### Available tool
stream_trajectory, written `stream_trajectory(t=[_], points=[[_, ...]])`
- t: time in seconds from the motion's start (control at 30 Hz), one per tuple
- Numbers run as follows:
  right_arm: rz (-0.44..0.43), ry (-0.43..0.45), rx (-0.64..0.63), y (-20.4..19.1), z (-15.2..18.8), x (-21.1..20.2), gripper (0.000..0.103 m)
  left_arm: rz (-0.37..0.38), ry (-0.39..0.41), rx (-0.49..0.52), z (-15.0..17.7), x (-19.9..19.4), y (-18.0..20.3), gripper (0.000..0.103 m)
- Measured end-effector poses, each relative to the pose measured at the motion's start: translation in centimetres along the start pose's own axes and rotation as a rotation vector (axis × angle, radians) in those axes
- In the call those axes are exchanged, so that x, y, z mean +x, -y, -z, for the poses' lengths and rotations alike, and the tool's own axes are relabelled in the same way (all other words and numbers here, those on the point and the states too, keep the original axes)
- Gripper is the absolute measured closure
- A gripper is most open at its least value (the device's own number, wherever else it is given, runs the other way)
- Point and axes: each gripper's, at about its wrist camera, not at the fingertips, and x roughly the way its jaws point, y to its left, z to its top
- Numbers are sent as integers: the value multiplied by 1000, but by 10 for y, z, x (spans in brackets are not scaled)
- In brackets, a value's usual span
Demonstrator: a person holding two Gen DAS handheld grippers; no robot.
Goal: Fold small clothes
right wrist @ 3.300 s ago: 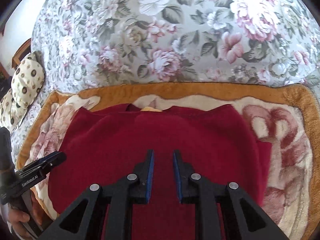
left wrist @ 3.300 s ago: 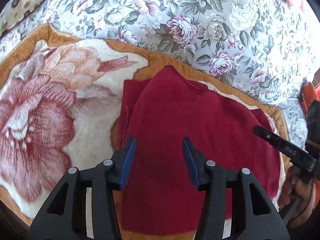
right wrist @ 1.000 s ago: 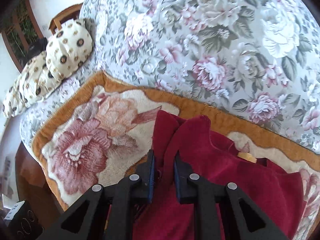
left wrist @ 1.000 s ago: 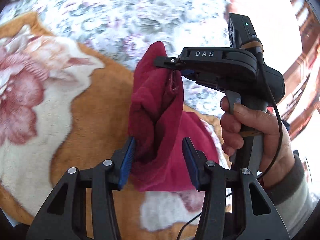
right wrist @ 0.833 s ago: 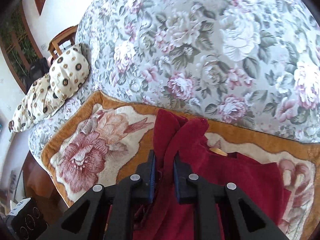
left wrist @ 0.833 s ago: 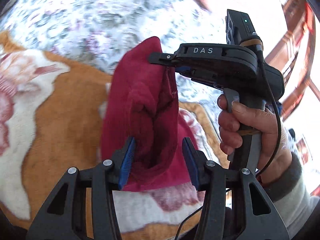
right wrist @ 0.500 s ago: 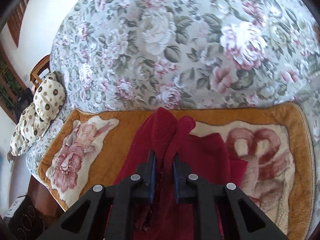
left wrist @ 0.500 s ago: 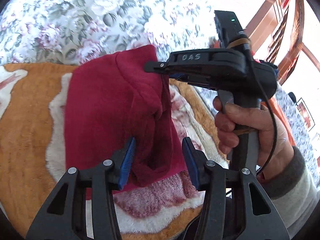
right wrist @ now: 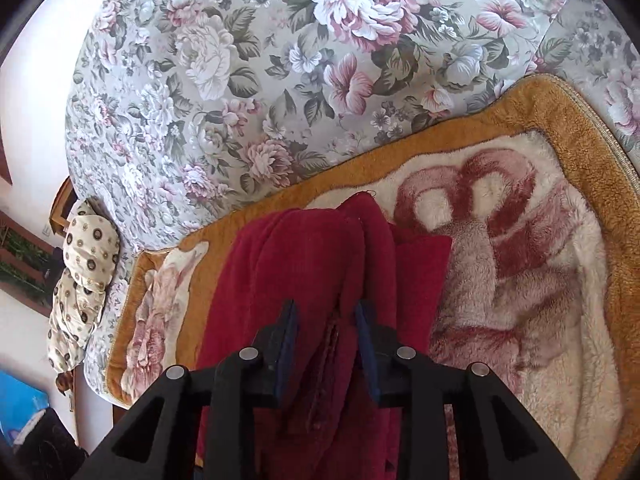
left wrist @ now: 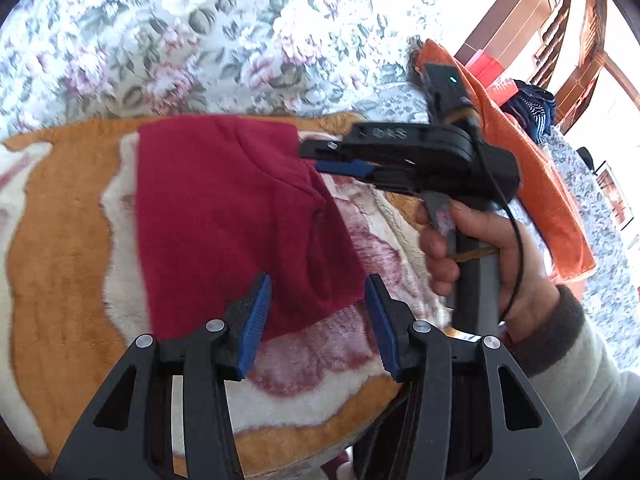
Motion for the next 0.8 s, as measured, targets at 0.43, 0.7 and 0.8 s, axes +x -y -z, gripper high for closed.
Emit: stream_trajectory(t=[0.43, 0.7, 0.8], points=[[-117, -8, 180, 20, 31, 17, 40, -142, -66, -44, 17, 28, -37, 54], [-88, -44, 81, -2, 31, 33, 40, -157, -71, -3, 20, 40, -33, 48], [7, -31, -59, -19, 36, 26, 73, -131, -71, -42, 19, 29, -38, 48]])
